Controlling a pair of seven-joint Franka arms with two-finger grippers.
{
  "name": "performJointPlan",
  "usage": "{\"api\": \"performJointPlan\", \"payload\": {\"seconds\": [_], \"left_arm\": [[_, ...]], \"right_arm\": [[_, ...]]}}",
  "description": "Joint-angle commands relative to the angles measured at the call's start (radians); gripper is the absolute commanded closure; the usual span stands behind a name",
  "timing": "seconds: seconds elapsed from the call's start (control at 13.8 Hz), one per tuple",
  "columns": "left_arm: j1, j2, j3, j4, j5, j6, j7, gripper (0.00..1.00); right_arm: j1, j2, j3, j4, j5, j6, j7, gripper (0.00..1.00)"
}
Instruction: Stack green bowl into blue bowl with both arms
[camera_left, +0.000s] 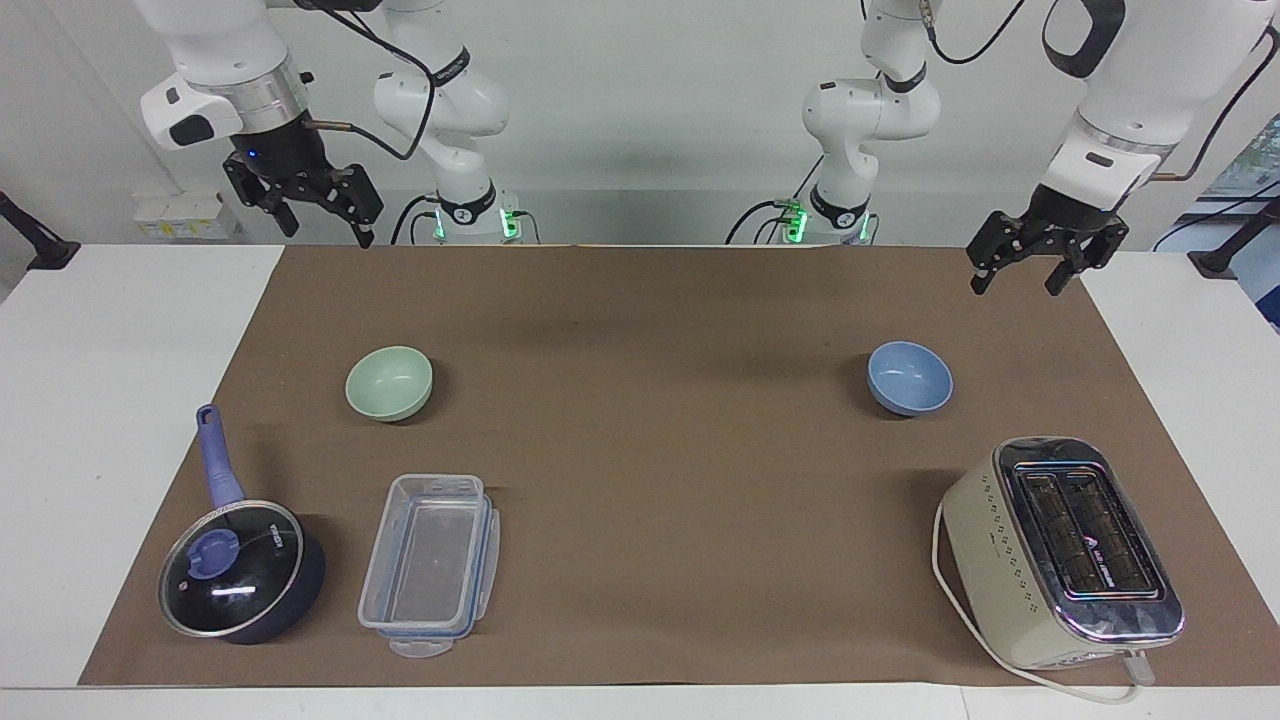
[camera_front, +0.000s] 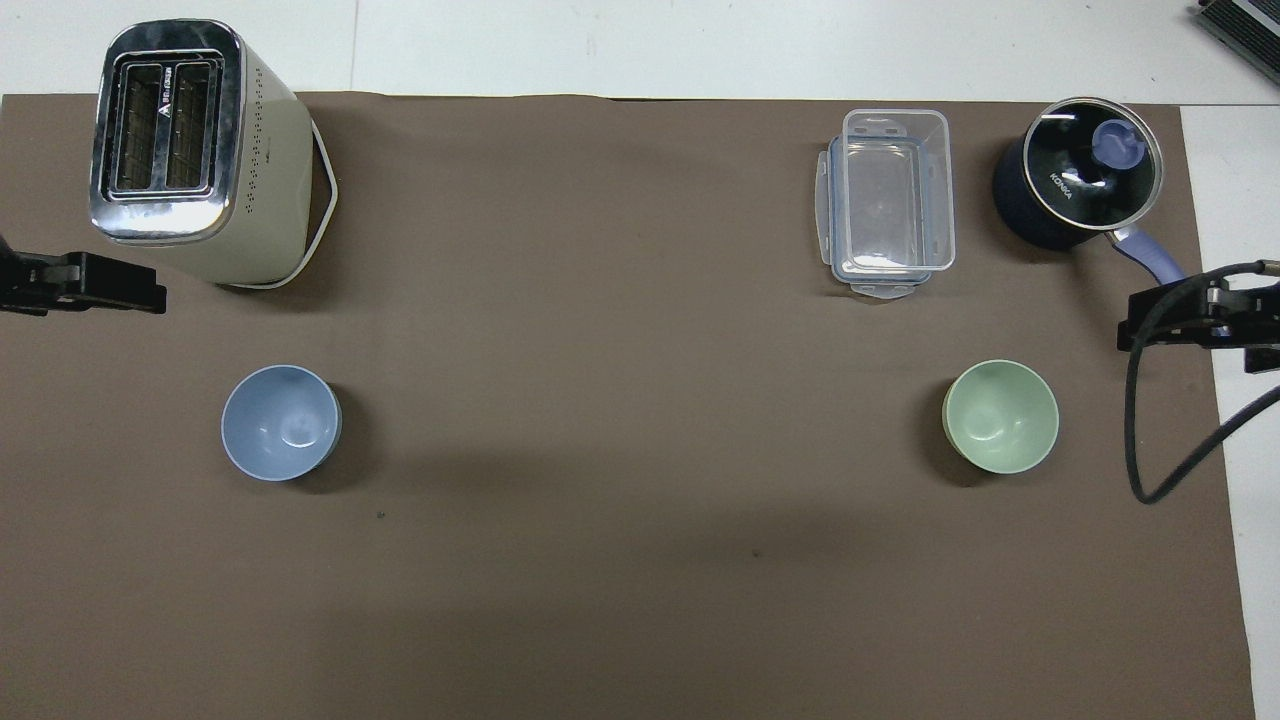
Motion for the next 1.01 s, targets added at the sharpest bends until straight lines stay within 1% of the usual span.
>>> {"api": "performJointPlan", "payload": {"seconds": [0.0, 0.72, 0.94], "left_arm": [[0.004, 0.003, 0.001, 0.017, -0.013, -0.014, 0.014, 0.0], [0.004, 0.001, 0.0, 0.016, -0.018, -0.014, 0.02, 0.0], [-0.041, 0.001, -0.028, 0.017, -0.016, -0.017, 0.018, 0.0]], "right_arm": [[-0.009, -0.001, 0.002, -0.002, 0.016, -0.006, 0.009, 0.0], [-0.009, -0.001, 0.001, -0.002, 0.016, -0.006, 0.009, 0.0], [-0.009, -0.001, 0.001, -0.002, 0.016, -0.006, 0.009, 0.0]]}}
